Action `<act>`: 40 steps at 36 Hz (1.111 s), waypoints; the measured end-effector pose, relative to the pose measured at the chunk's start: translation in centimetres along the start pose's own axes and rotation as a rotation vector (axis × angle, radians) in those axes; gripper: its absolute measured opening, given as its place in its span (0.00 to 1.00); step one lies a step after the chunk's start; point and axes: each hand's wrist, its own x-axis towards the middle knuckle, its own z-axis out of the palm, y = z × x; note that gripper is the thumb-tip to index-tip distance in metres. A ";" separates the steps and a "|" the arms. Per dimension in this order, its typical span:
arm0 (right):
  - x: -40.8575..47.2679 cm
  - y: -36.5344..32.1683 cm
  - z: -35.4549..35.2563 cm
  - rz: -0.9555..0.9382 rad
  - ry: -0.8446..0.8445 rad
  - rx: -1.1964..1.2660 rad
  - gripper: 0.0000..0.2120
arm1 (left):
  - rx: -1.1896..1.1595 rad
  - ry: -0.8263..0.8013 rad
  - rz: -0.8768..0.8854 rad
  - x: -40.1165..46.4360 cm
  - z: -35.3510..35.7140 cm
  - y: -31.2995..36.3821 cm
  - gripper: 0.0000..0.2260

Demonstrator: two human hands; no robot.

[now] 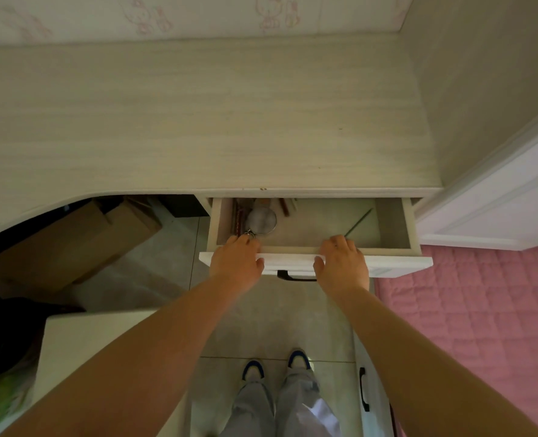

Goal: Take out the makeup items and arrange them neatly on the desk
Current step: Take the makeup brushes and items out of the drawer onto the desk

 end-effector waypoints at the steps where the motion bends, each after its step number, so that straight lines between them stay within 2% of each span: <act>1: -0.3 -0.1 0.0 0.008 -0.023 0.011 0.14 | -0.003 -0.018 0.001 -0.3 -0.1 0.0 0.18; 5: -1.6 -0.6 -0.1 0.039 -0.096 0.016 0.14 | 0.014 -0.112 0.032 -1.3 -0.1 0.1 0.20; 13: -4.1 -0.5 0.7 -0.013 -0.262 -0.148 0.19 | 0.157 -0.321 0.144 -2.9 0.9 0.4 0.17; 17: -4.8 -0.4 0.5 -0.042 -0.361 -0.225 0.18 | 0.133 -0.375 0.142 -3.6 1.8 0.4 0.17; 22: -5.7 -0.1 1.2 0.018 -0.418 -0.081 0.17 | 0.132 -0.343 0.132 -4.6 2.7 1.2 0.16; 27: -7.0 0.2 1.8 0.032 -0.465 -0.001 0.17 | 0.150 -0.425 0.103 -5.2 3.4 1.8 0.13; 40: -8.3 1.1 2.5 0.034 -0.616 -0.018 0.17 | 0.115 -0.491 0.116 -6.9 4.7 1.2 0.13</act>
